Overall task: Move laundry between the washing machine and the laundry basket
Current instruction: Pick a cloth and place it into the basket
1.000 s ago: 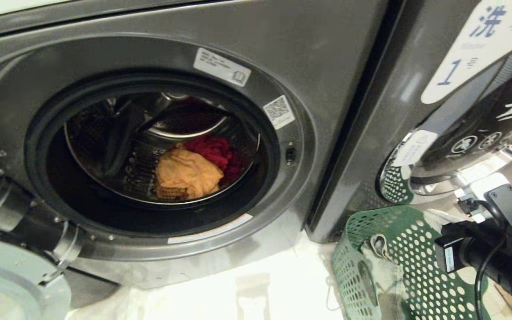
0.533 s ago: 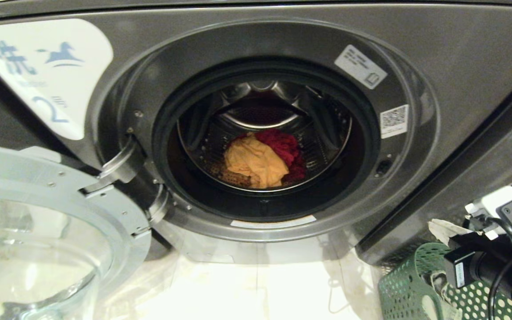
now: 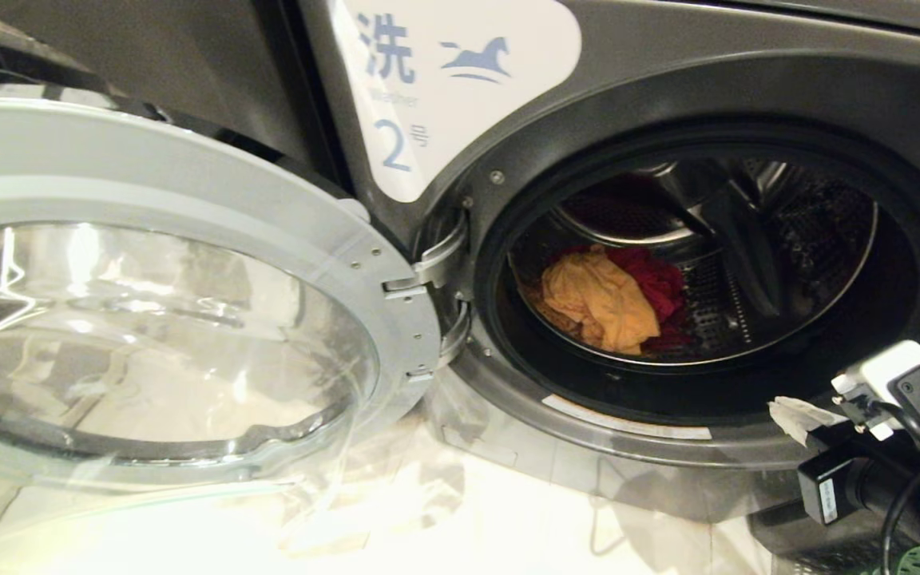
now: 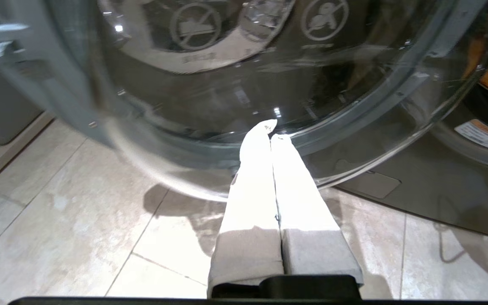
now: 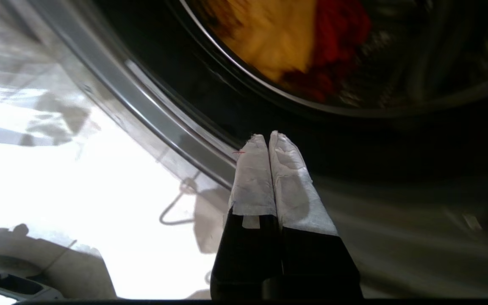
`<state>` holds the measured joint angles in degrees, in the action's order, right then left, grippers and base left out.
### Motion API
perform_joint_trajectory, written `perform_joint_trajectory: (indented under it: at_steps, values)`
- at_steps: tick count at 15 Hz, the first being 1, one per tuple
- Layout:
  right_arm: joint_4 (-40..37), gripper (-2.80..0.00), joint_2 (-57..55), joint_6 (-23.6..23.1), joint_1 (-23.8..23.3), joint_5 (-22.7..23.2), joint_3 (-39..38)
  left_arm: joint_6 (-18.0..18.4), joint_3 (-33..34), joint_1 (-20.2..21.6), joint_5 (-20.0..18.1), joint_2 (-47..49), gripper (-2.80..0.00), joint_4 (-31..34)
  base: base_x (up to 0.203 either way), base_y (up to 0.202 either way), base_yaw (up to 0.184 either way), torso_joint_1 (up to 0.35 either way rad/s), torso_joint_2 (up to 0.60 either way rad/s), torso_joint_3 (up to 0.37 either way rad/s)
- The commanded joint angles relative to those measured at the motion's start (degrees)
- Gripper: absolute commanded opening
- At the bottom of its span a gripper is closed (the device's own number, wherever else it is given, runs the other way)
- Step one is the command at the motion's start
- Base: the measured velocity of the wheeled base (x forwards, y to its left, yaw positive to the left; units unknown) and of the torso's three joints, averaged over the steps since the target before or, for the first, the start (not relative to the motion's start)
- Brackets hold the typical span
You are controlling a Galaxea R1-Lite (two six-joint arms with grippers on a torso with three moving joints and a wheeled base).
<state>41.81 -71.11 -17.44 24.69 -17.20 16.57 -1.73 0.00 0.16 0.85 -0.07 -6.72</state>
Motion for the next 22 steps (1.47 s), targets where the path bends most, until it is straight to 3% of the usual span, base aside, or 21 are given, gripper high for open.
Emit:
perform_joint_trajectory:
  at_steps: [1, 6, 12, 16, 20, 22]
  values:
    - [0.13, -2.8, -1.22, -0.22, -0.01, -0.17, -0.06, -0.03, 2.29, 0.02, 0.02, 0.07, -2.8, -0.05, -0.001, -0.003, 0.123, -0.001, 0.0, 0.005]
    - [2.52, -2.8, -12.42, 0.49, -0.21, -2.33, 3.35, 0.06, 2.29, 0.02, -0.06, 0.07, -2.8, -0.05, 0.0, 0.0, 0.015, 0.001, 0.0, 0.001]
    - [26.64, -2.8, -34.66, 1.15, -0.05, -4.19, 5.43, -0.03, 2.29, 0.02, -0.05, 0.07, -2.8, -0.05, 0.0, 0.0, 0.0, 0.0, 0.0, 0.0]
    - [42.06, -2.8, -49.33, 1.34, -0.38, -9.08, 10.19, -0.03, 2.29, 0.02, 0.03, 0.07, -2.8, -0.05, 0.0, 0.0, 0.0, 0.0, 0.0, 0.0]
    - [44.34, -2.8, -56.16, 1.6, -4.88, -11.15, 21.93, -0.03, 2.29, 0.04, 0.03, 0.07, -2.8, -0.05, 0.0, 0.0, 0.0, 0.0, 0.0, 0.0]
    - [39.27, -2.8, -57.09, 1.87, -7.64, -11.17, 27.52, -0.11, 2.29, 0.02, 0.03, 0.07, -2.8, -0.05, 0.0, 0.0, 0.0, 0.0, 0.0, 0.0]
